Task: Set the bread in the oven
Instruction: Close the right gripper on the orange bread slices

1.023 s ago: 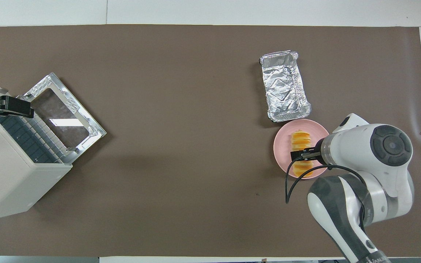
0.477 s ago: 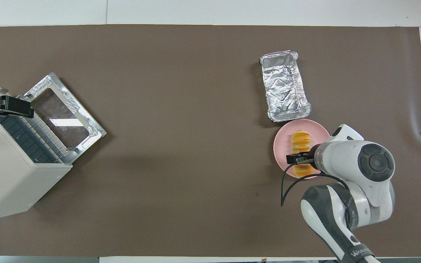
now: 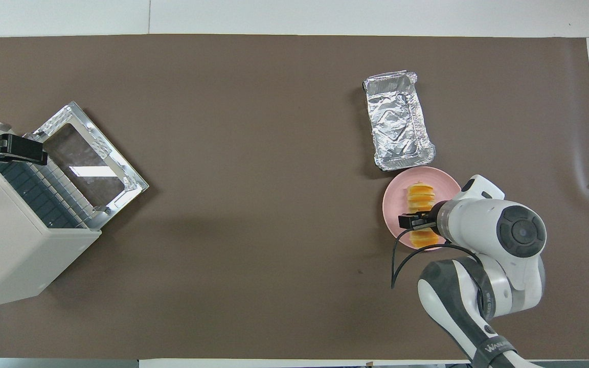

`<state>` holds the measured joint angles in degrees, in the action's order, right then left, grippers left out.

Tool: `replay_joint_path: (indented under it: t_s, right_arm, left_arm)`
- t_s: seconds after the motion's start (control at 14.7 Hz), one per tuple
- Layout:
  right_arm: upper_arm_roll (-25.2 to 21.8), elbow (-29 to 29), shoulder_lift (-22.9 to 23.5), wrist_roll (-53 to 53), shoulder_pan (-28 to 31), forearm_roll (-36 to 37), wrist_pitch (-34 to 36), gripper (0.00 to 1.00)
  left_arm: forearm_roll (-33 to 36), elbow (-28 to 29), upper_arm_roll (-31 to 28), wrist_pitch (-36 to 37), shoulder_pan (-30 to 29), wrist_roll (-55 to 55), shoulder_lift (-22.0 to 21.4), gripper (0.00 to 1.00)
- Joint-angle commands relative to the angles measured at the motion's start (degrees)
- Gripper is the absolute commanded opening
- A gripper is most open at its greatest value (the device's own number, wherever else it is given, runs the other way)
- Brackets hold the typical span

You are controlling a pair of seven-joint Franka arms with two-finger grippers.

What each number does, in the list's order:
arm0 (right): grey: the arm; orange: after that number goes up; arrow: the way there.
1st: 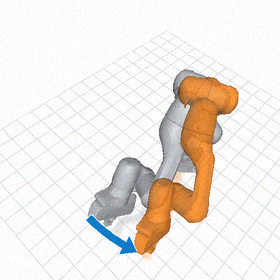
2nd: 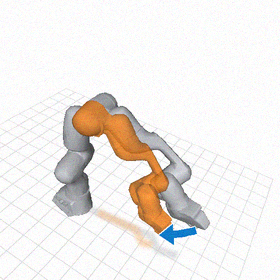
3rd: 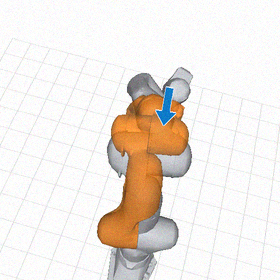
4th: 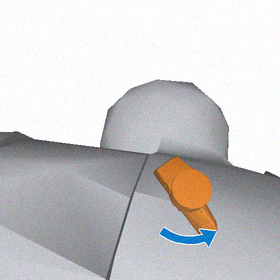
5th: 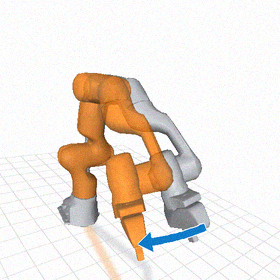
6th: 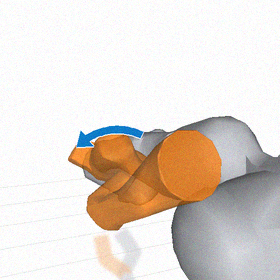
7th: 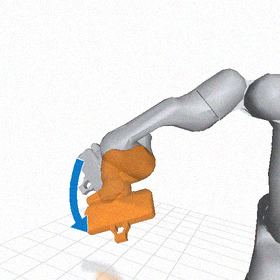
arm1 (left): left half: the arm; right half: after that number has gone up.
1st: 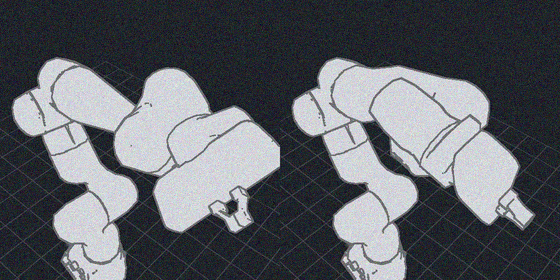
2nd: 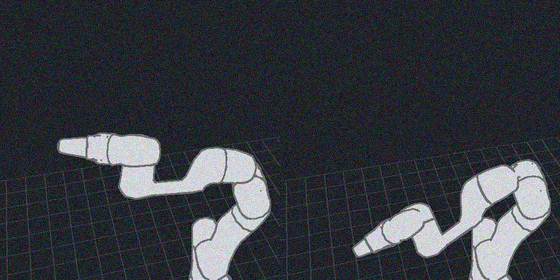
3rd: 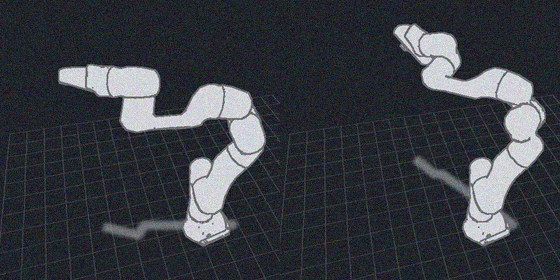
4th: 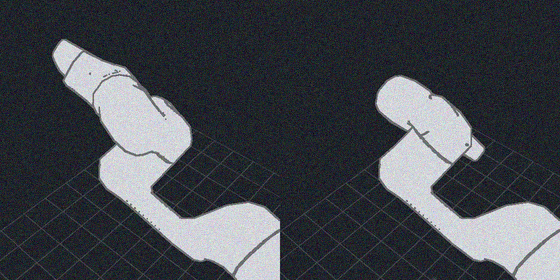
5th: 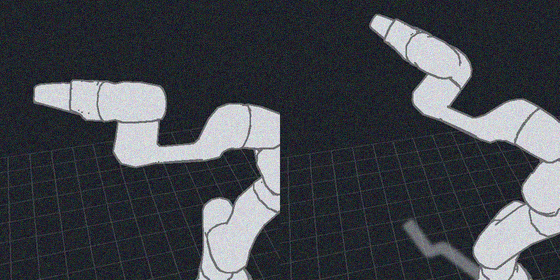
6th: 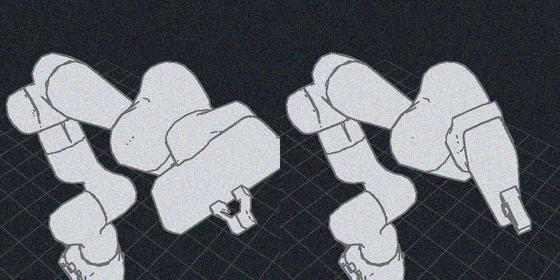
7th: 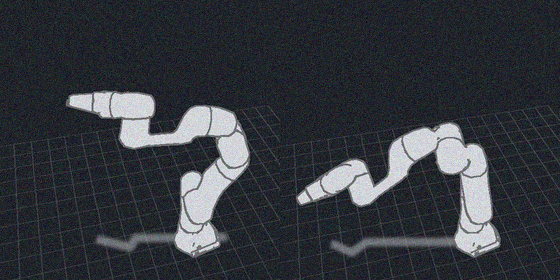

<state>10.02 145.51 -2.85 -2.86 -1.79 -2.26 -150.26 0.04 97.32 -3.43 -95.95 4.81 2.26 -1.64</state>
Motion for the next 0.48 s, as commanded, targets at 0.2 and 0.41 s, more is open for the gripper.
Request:
replay_joint_path:
  t_s: [0.2, 0.41]
  right_arm:
    - [0.2, 0.2, 0.7, 0.8, 0.8, -1.3, -2.0, 0.59]
    - [0.2, 0.1, 1.1, -2.6, 0.3, -1.3, -3.6, 0.0]
  left_arm:
    - [-0.8, 1.2, -0.1, -0.3, -0.2, 0.5, -1.0, 1.0]
    - [-0.8, 1.2, -0.1, -0.3, -0.2, 0.5, -1.0, 1.0]
